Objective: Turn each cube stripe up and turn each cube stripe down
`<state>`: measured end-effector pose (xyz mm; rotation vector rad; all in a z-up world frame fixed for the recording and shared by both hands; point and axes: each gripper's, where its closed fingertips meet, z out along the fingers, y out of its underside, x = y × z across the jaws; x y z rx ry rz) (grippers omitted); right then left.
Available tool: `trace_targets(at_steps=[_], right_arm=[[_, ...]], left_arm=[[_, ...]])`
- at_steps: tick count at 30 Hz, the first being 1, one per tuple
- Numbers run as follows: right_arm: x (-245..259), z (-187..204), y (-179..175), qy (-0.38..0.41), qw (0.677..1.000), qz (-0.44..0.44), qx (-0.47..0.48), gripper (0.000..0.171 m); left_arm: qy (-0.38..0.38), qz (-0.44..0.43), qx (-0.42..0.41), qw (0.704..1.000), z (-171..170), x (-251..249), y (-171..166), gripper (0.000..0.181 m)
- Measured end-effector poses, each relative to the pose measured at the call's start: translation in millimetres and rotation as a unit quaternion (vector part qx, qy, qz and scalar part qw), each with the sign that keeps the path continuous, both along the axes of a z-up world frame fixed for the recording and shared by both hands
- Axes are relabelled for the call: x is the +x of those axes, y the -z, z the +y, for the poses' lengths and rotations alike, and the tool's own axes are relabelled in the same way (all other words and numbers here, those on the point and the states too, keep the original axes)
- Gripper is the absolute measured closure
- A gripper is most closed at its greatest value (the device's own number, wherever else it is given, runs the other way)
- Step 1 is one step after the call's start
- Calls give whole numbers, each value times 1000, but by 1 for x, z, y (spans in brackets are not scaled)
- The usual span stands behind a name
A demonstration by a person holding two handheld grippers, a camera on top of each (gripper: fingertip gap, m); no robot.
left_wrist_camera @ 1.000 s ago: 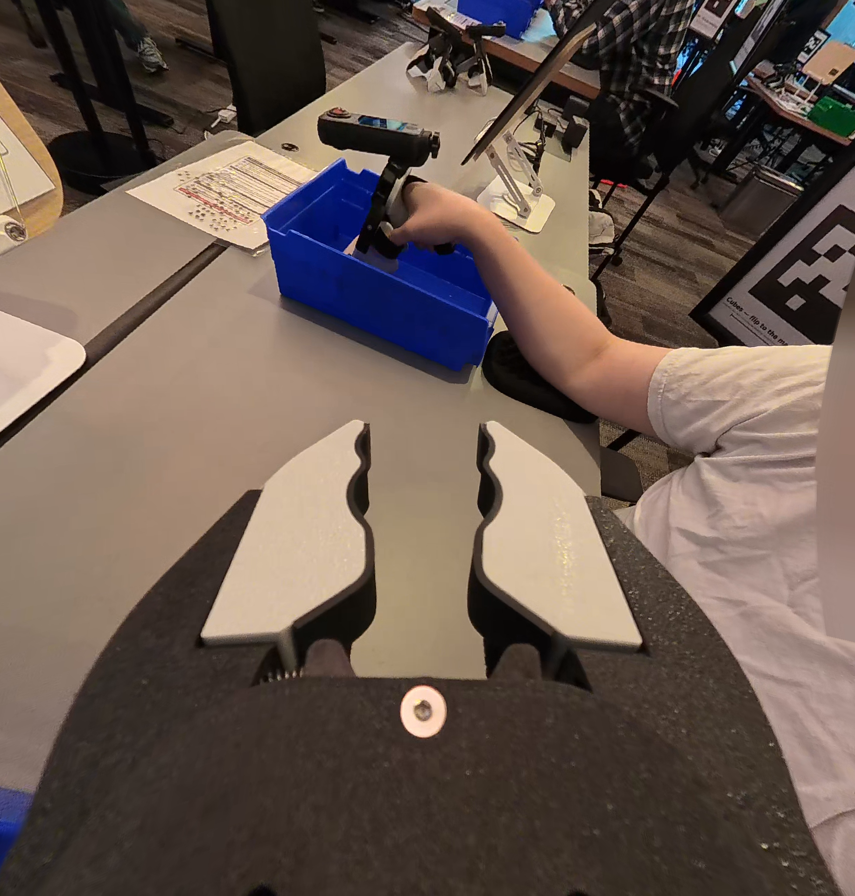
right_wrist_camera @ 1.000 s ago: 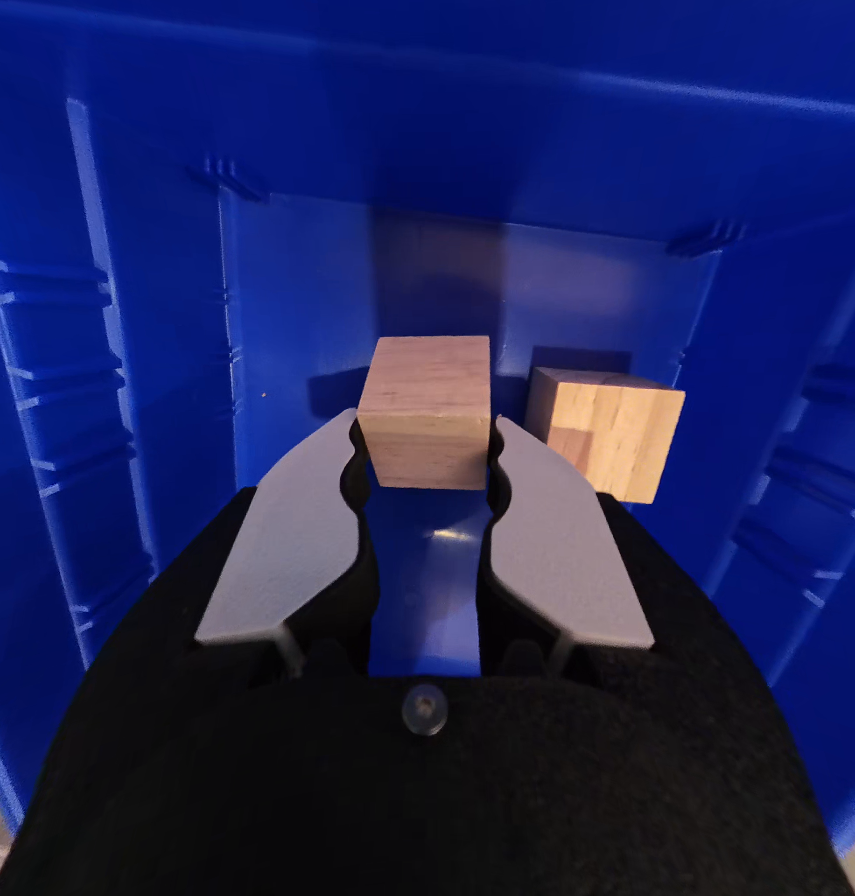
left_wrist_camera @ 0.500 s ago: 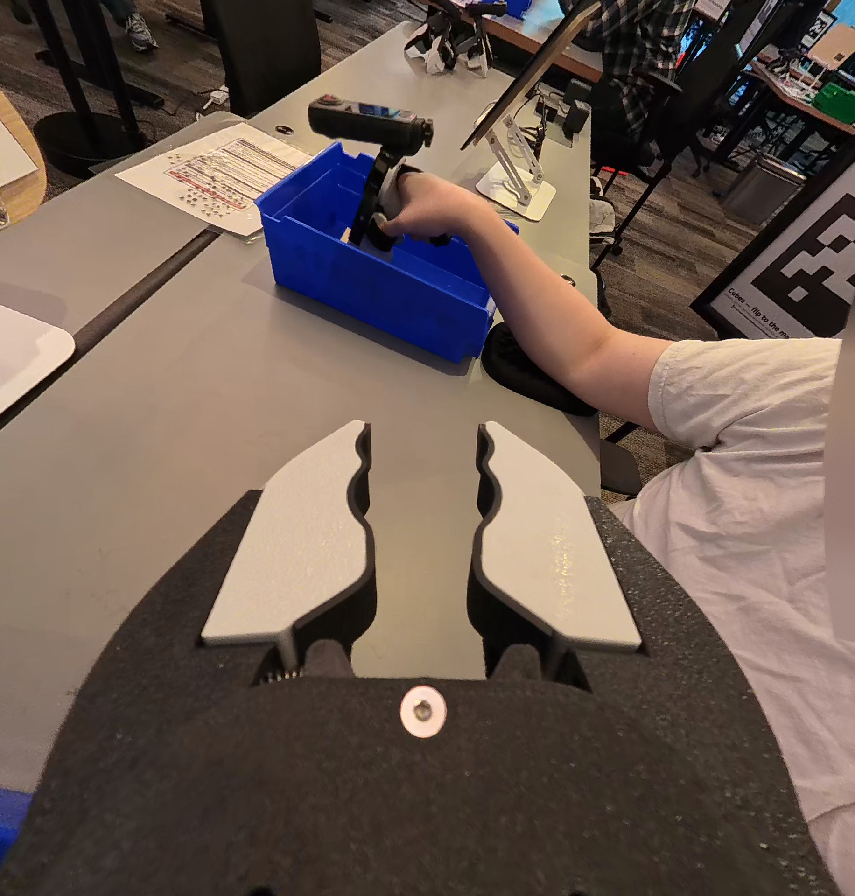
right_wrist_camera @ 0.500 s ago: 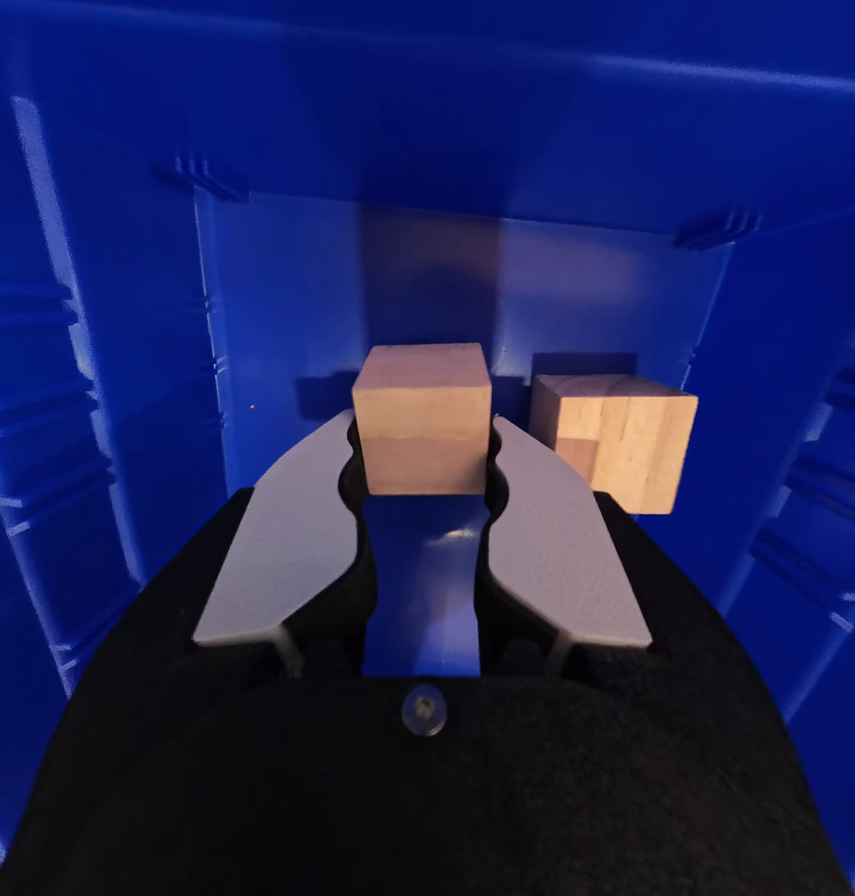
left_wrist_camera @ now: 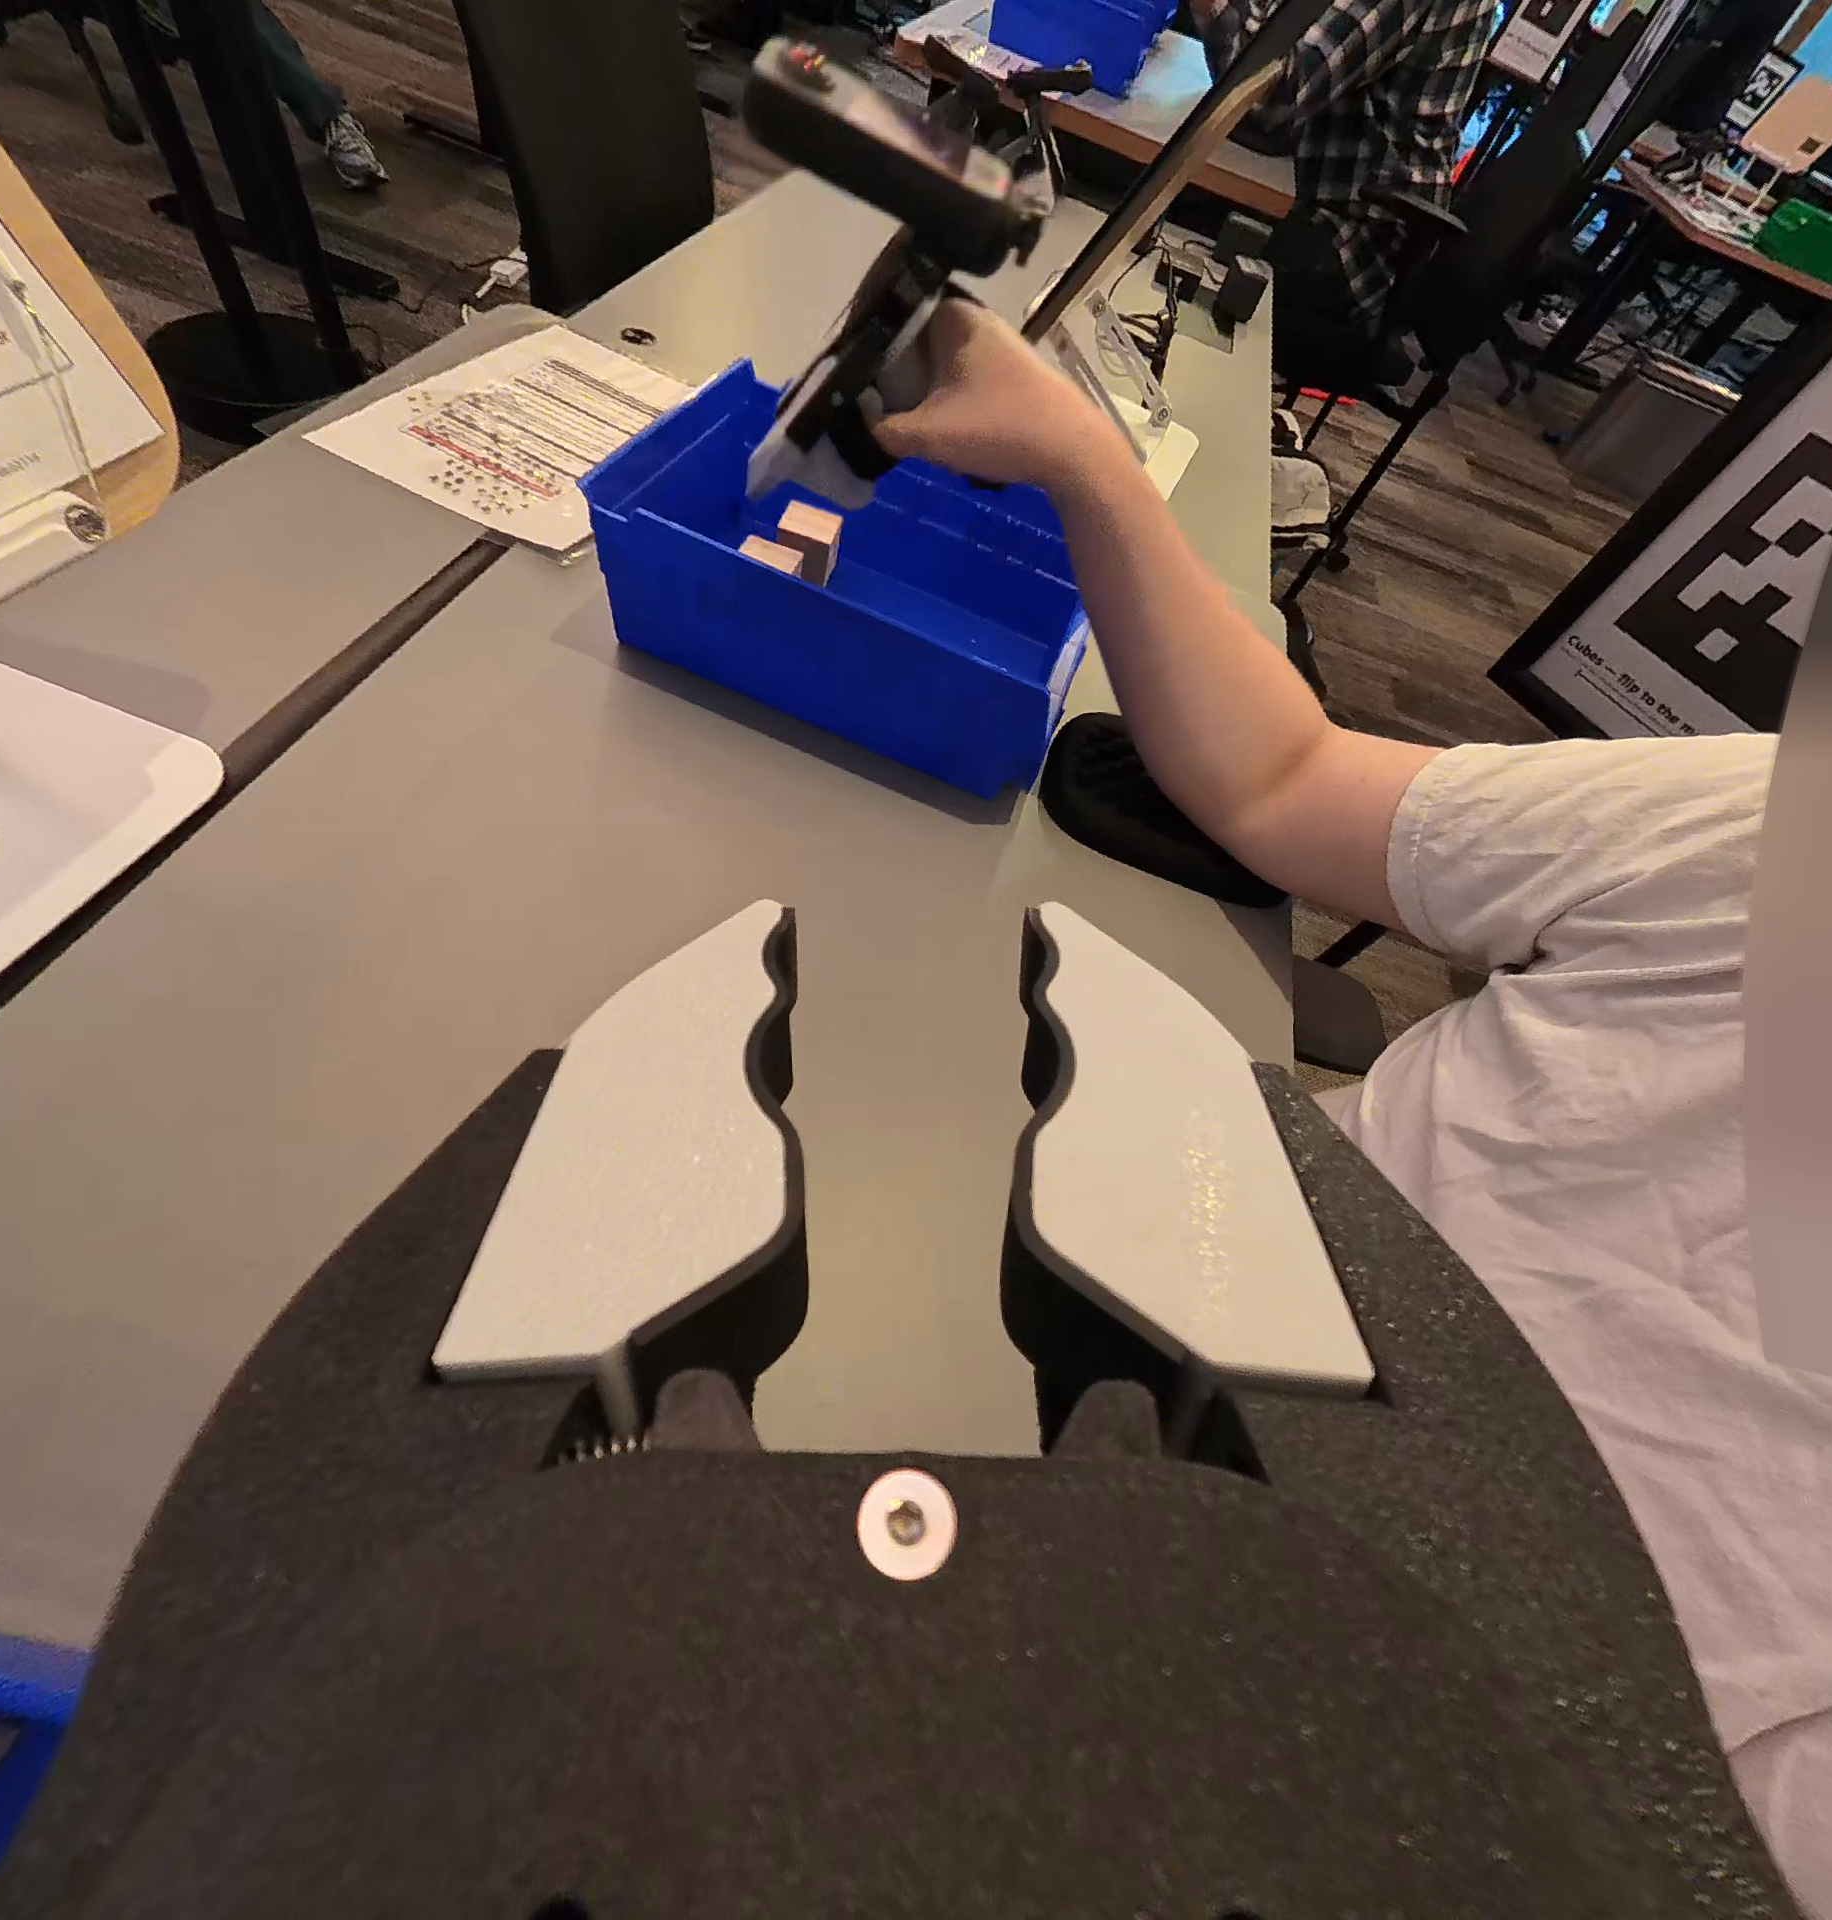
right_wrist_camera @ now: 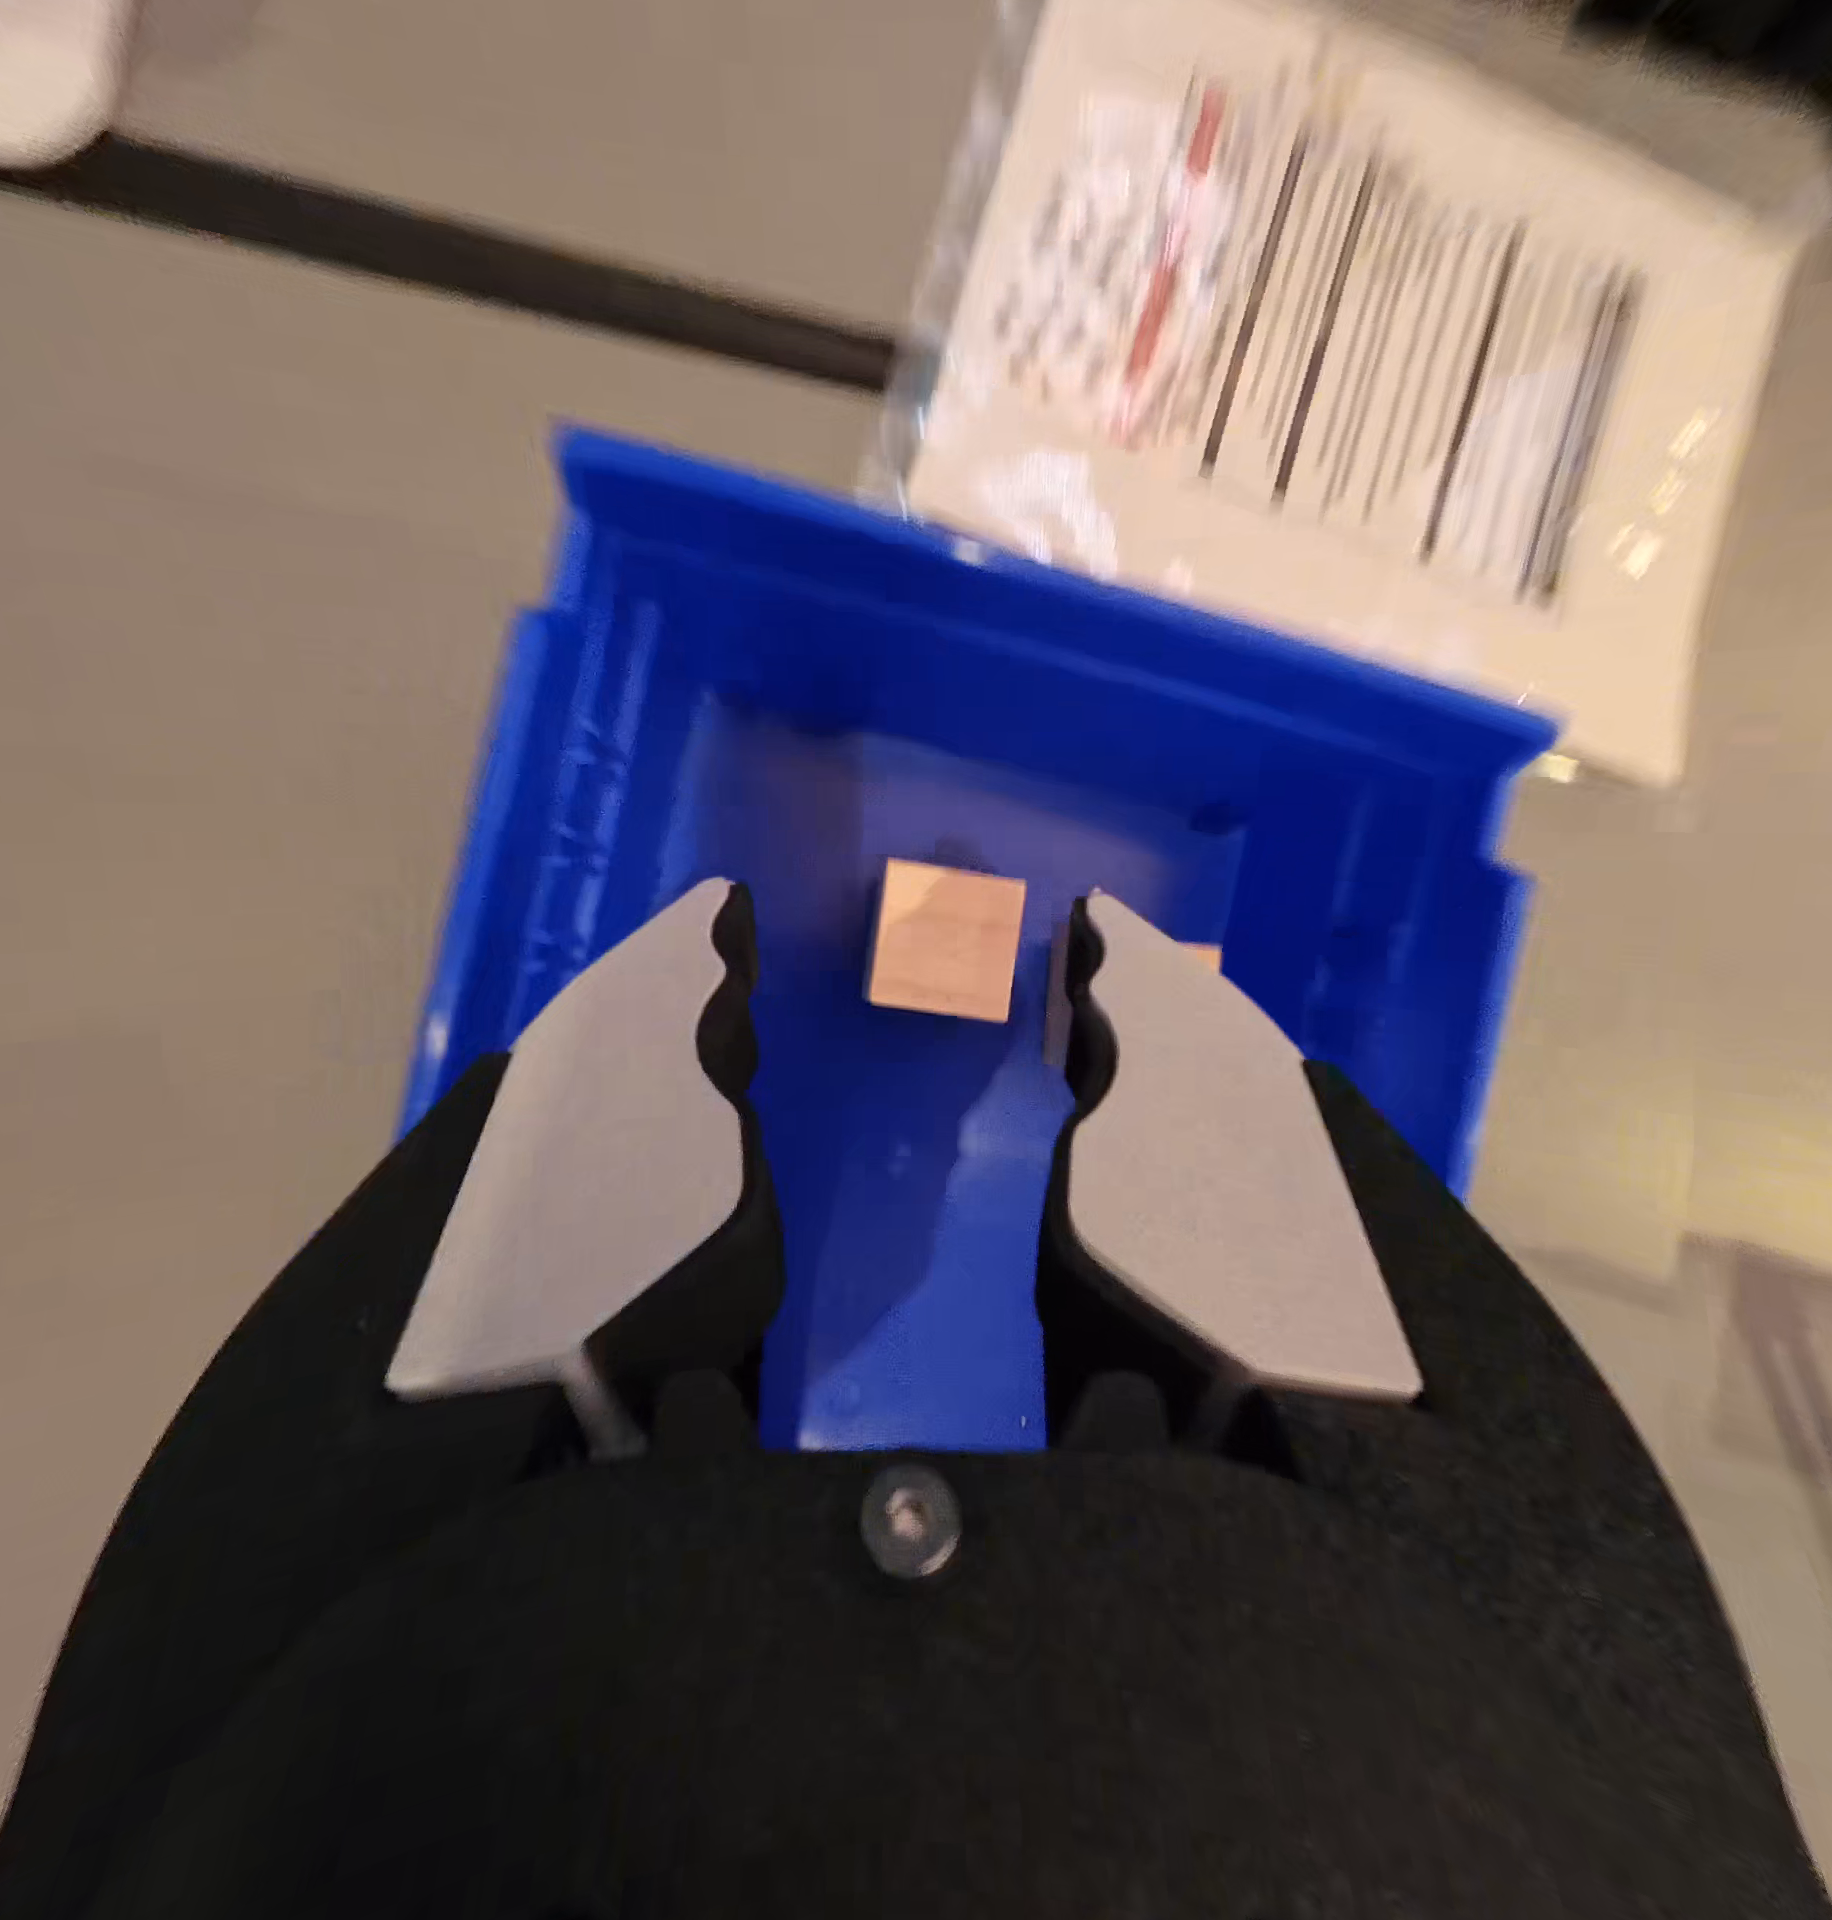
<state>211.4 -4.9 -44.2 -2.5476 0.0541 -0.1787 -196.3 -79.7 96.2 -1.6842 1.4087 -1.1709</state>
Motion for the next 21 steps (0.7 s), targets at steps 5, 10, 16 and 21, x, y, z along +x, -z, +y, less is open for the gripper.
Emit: trace_targets(at_steps=[5, 10, 16, 21], right_arm=[[-51, 12, -100, -131, 962, -110, 214, 105], [-127, -3, -160, -274, 857, -181, 398, 93], [-211, -21, -155, -402, 823, -37, 400, 87], [-253, -29, -134, -470, 807, 22, 357, 79]], left_arm=[[-6, -12, 2, 1000, 2, -5, -7, 140], [-6, -15, 3, 1000, 1, -5, -8, 141], [0, 1, 0, 1000, 0, -6, -3, 140], [-51, 52, 10, 997, 24, -43, 5, 140]])
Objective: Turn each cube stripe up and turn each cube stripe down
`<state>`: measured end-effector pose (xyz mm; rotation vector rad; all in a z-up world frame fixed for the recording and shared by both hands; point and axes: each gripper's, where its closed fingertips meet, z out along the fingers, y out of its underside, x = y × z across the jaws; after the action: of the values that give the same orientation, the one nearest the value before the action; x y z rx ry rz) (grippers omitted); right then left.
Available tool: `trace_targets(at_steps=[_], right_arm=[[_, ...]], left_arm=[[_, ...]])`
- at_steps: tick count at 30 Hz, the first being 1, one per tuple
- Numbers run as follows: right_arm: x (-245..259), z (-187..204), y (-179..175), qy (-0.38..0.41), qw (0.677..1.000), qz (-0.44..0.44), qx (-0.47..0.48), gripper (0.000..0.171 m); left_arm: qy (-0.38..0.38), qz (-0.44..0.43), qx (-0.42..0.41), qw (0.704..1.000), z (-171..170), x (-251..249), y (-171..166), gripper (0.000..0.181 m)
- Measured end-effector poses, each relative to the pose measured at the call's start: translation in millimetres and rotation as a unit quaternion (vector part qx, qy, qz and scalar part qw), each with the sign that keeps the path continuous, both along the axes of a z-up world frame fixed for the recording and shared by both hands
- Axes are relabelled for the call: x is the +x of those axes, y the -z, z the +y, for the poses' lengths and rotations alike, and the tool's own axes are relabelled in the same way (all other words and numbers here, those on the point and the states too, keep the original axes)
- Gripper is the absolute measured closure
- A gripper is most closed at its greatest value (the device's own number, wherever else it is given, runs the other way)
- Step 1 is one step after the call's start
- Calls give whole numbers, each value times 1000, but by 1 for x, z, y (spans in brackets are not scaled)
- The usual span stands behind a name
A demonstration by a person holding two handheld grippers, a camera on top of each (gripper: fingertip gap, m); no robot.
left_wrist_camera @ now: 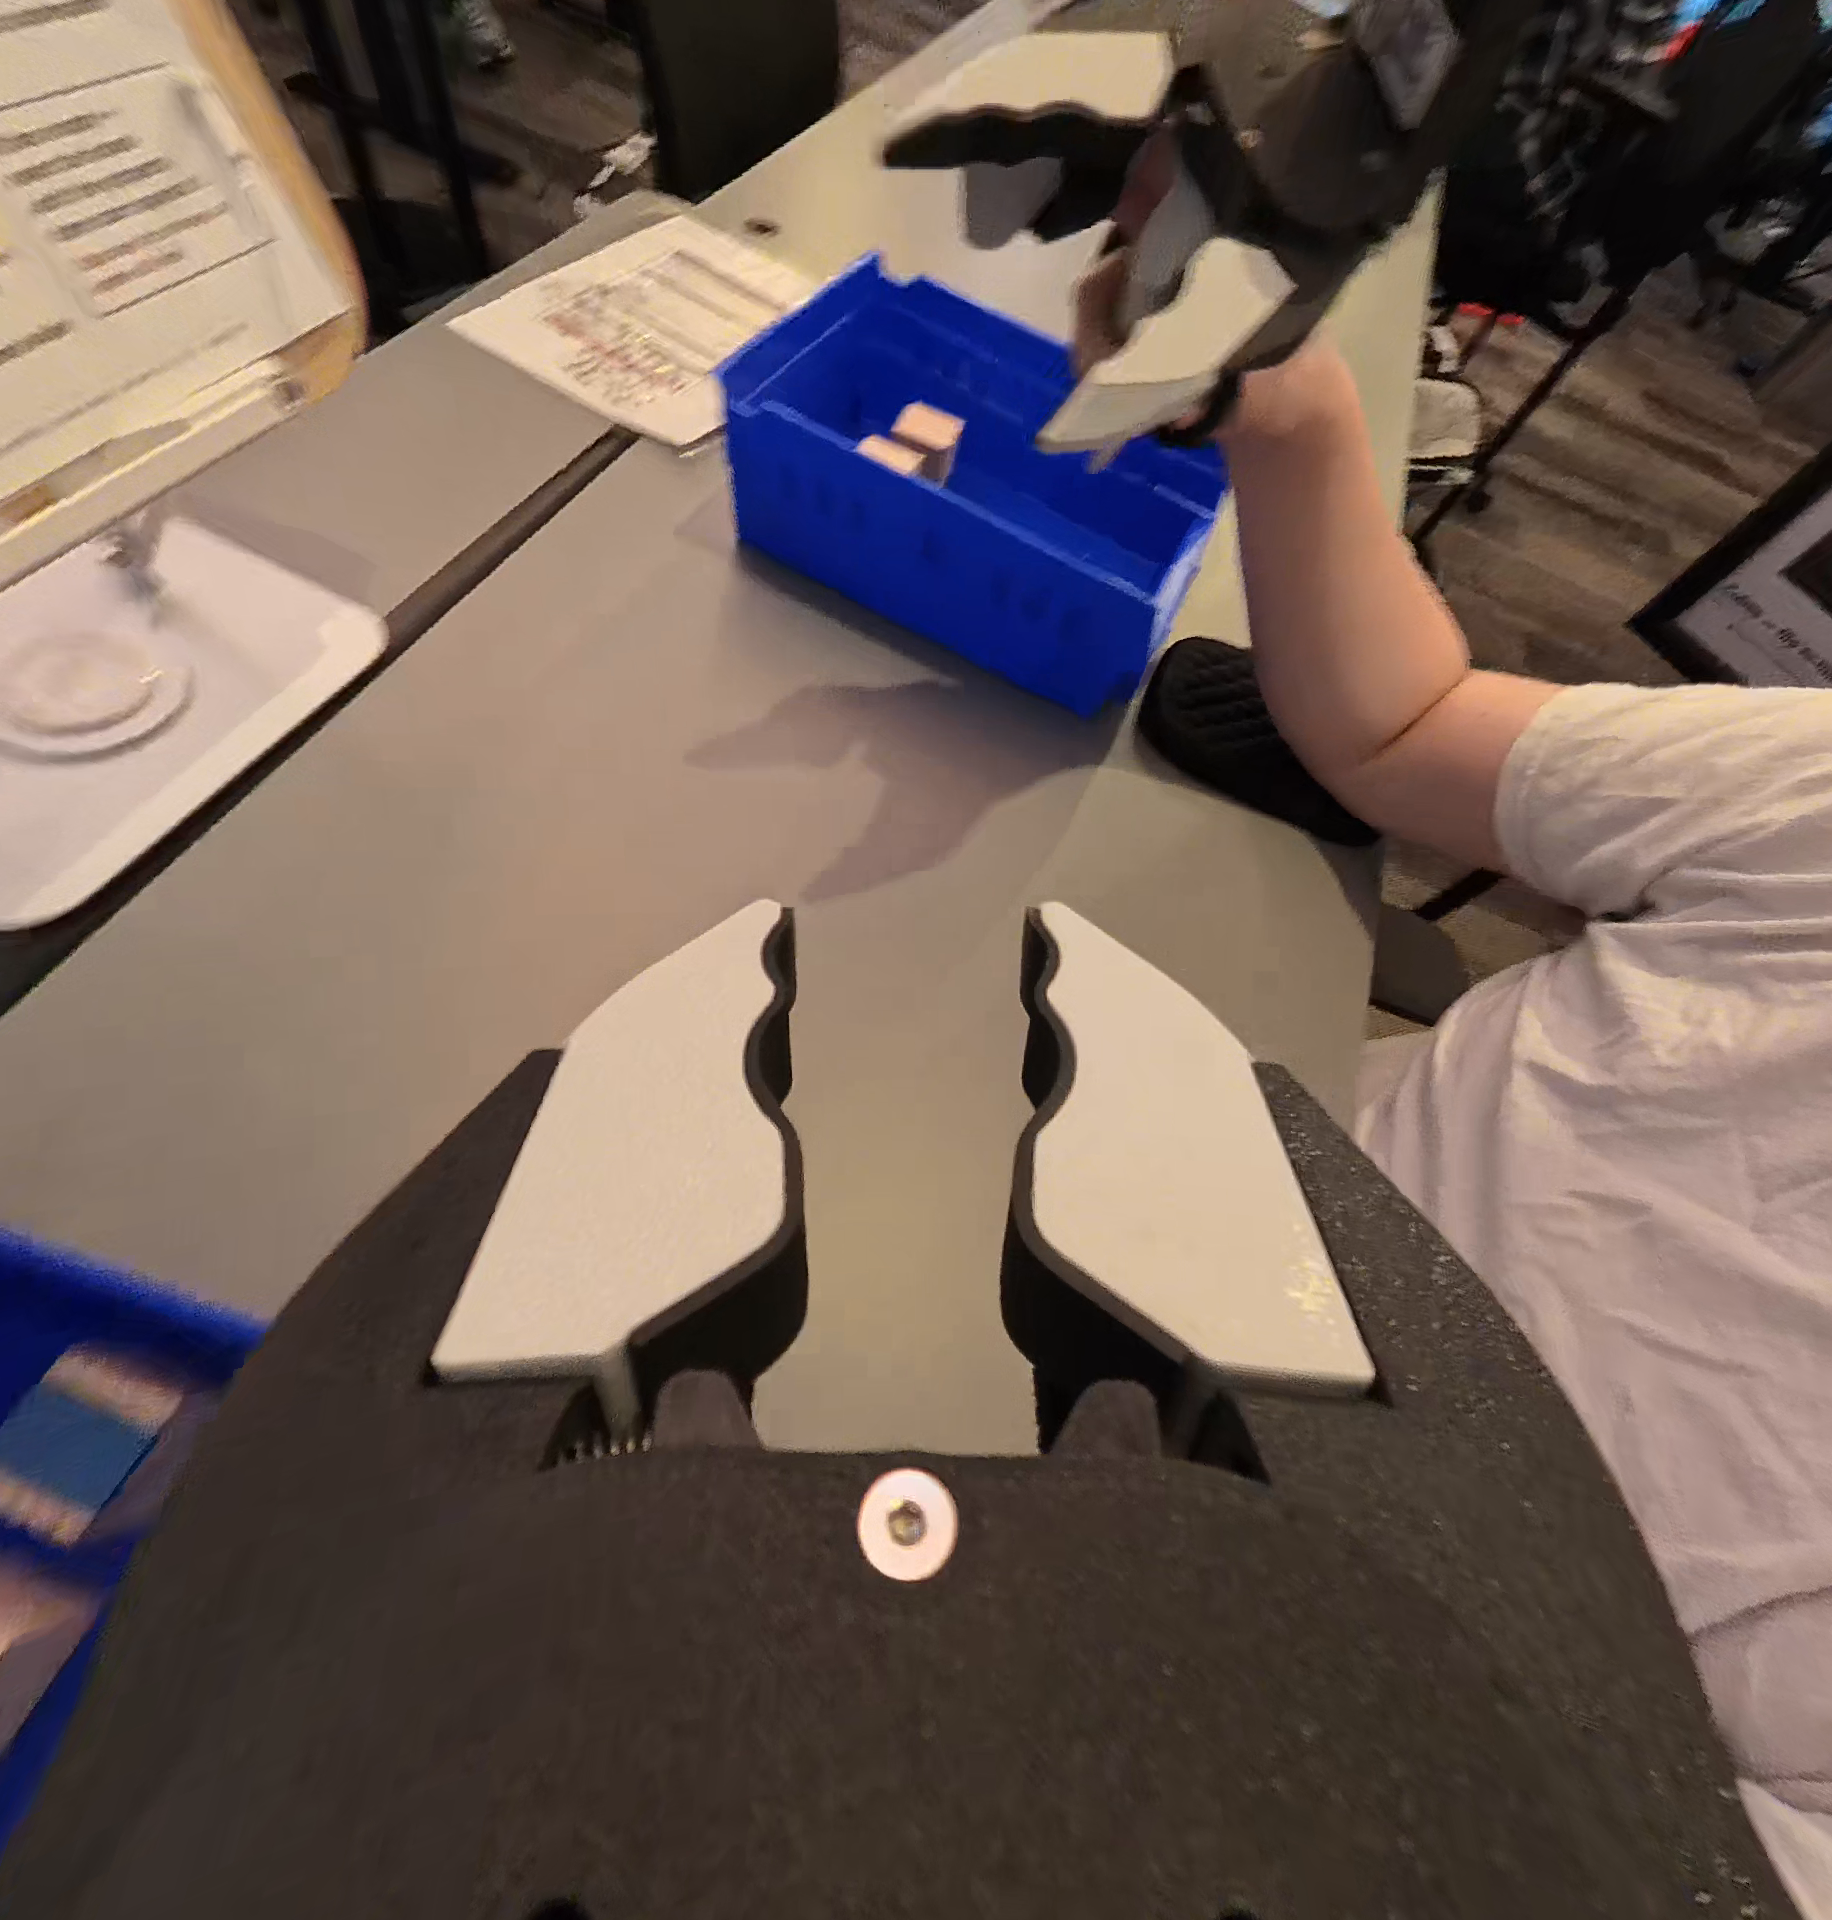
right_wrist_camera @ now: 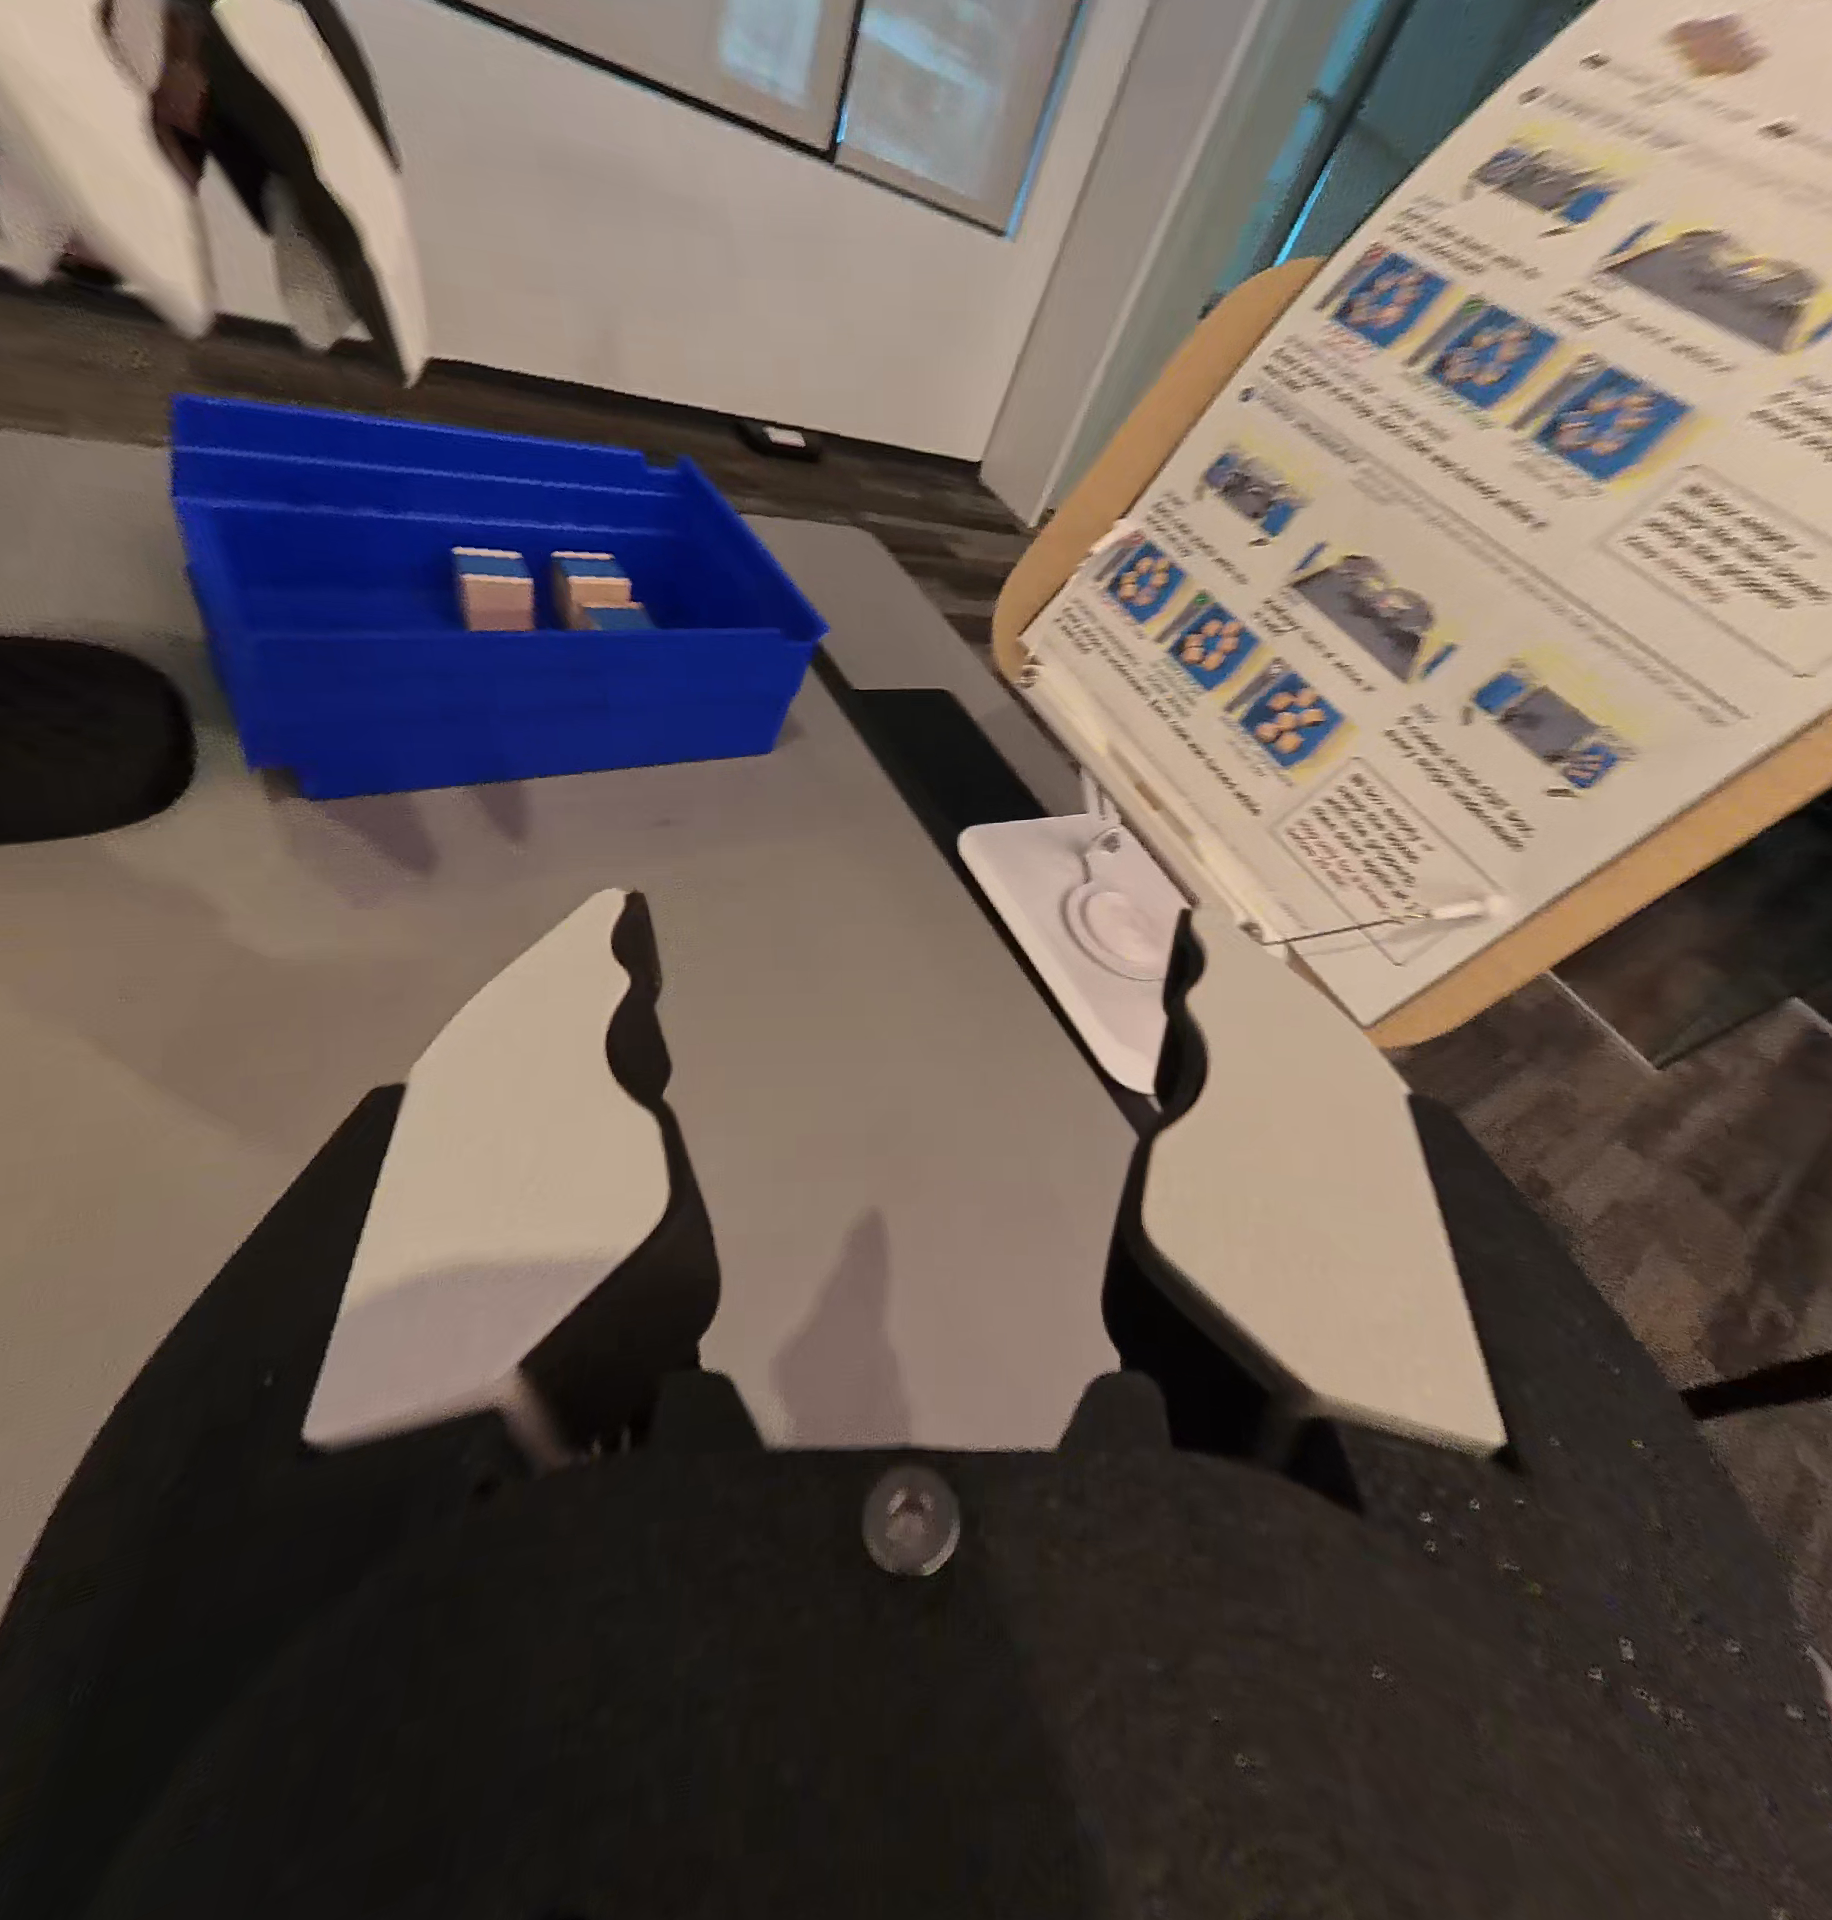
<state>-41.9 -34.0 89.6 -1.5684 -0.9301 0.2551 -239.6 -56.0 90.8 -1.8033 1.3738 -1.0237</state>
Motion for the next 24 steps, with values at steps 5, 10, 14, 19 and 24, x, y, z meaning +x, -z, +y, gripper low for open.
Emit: trace_targets(at_steps=[5, 10, 14, 19, 24], right_arm=[[-13, 1, 18, -14, 999, -35, -23, 77], [-10, 5, 28, -5, 998, -47, -41, 77], [-8, 5, 29, -3, 998, -51, -46, 76], [-6, 4, 32, -3, 997, -60, -51, 76], [-3, 7, 42, 6, 994, -78, -71, 77]], left_arm=[[-182, 126, 32, 975, 72, -91, 36, 141], [-368, 307, -48, 876, 129, -187, 107, 143], [-403, 358, -146, 830, 144, -210, 156, 149], [-447, 424, -173, 768, 155, -234, 191, 142], [-478, 464, -148, 731, 164, -252, 198, 132]])
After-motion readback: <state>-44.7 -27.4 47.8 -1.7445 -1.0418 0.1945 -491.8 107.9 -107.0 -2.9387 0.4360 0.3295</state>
